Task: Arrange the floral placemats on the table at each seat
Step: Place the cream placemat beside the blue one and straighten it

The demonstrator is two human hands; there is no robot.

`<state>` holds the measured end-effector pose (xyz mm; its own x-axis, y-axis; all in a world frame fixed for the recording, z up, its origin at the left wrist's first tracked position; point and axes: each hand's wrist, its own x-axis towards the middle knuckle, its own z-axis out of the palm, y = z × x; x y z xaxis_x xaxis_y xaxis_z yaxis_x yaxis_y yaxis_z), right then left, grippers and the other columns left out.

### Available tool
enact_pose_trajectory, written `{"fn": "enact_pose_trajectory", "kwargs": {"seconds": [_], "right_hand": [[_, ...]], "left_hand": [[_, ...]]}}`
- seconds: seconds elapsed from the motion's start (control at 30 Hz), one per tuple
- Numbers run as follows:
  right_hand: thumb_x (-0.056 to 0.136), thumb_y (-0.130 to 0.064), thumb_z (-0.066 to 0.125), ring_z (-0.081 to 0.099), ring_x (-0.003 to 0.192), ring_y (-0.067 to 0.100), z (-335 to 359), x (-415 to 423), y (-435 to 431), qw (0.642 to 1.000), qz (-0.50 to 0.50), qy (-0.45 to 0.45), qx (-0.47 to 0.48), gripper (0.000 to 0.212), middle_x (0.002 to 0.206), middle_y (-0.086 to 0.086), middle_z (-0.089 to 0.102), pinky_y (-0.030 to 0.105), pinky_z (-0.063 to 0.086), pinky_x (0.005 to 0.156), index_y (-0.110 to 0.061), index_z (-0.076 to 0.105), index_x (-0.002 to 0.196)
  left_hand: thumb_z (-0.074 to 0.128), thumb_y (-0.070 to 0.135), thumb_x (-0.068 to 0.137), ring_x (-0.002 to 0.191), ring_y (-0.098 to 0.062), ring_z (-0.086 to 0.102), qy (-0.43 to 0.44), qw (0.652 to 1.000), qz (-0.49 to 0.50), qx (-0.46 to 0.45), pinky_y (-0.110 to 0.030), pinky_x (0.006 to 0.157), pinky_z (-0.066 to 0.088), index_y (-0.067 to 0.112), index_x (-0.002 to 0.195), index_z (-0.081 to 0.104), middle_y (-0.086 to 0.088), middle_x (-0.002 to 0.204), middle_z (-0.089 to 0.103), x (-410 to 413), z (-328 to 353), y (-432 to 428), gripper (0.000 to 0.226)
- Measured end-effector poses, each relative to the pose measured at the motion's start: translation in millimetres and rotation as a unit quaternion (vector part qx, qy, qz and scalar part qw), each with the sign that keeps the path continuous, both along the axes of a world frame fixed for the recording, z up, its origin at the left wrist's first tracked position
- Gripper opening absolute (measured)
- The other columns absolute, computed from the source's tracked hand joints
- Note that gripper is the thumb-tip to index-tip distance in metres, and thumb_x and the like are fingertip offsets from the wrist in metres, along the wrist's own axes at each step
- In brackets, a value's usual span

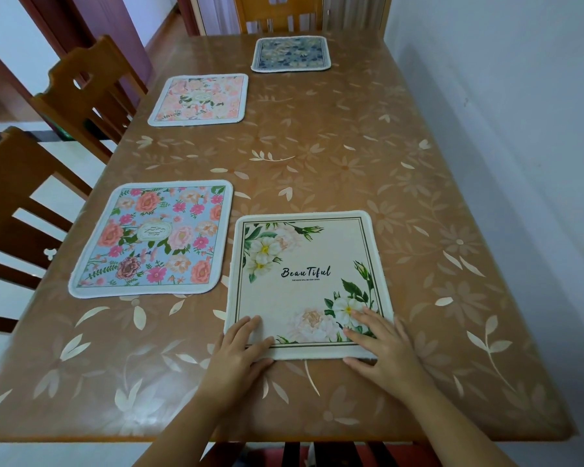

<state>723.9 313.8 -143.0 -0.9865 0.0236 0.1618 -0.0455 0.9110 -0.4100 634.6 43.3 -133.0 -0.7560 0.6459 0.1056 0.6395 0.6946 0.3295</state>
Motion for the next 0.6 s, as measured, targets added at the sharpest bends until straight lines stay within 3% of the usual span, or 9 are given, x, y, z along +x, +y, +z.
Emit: {"fn": "enact_pose_trajectory", "kwargs": {"seconds": [0.17, 0.33, 0.6], "right_hand": [[0.063, -0.034, 0.082, 0.048, 0.121, 0.025, 2.9, 0.1, -2.4, 1.000, -0.006, -0.002, 0.004, 0.043, 0.123, 0.004, 0.060, 0.063, 0.033, 0.094, -0.023, 0.070, 0.103], [0.066, -0.034, 0.080, 0.046, 0.123, 0.023, 5.7, 1.1, -3.4, 1.000, -0.005, -0.011, 0.004, 0.041, 0.125, 0.003, 0.059, 0.061, 0.033, 0.096, -0.023, 0.069, 0.105], [0.068, -0.035, 0.079, 0.047, 0.122, 0.023, 5.3, 1.2, -1.8, 1.000, -0.002, -0.024, 0.004, 0.042, 0.126, 0.004, 0.058, 0.061, 0.033, 0.096, -0.023, 0.068, 0.106]], "left_hand": [[0.015, 0.051, 0.093, 0.108, -0.042, 0.055, -0.009, 1.000, -0.001, -0.011, -0.057, 0.077, 0.049, 0.016, 0.095, 0.072, -0.019, 0.115, 0.062, -0.5, 2.3, 0.5, 0.067], [0.025, 0.051, 0.091, 0.110, -0.042, 0.054, -0.024, 1.000, 0.002, -0.013, -0.058, 0.077, 0.050, 0.015, 0.095, 0.071, -0.020, 0.116, 0.062, 0.0, 2.6, 0.4, 0.059], [0.018, 0.052, 0.093, 0.113, -0.044, 0.050, -0.056, 0.998, 0.010, -0.001, -0.060, 0.081, 0.047, 0.013, 0.097, 0.071, -0.022, 0.119, 0.059, 0.2, 2.9, 1.1, 0.066]]}}
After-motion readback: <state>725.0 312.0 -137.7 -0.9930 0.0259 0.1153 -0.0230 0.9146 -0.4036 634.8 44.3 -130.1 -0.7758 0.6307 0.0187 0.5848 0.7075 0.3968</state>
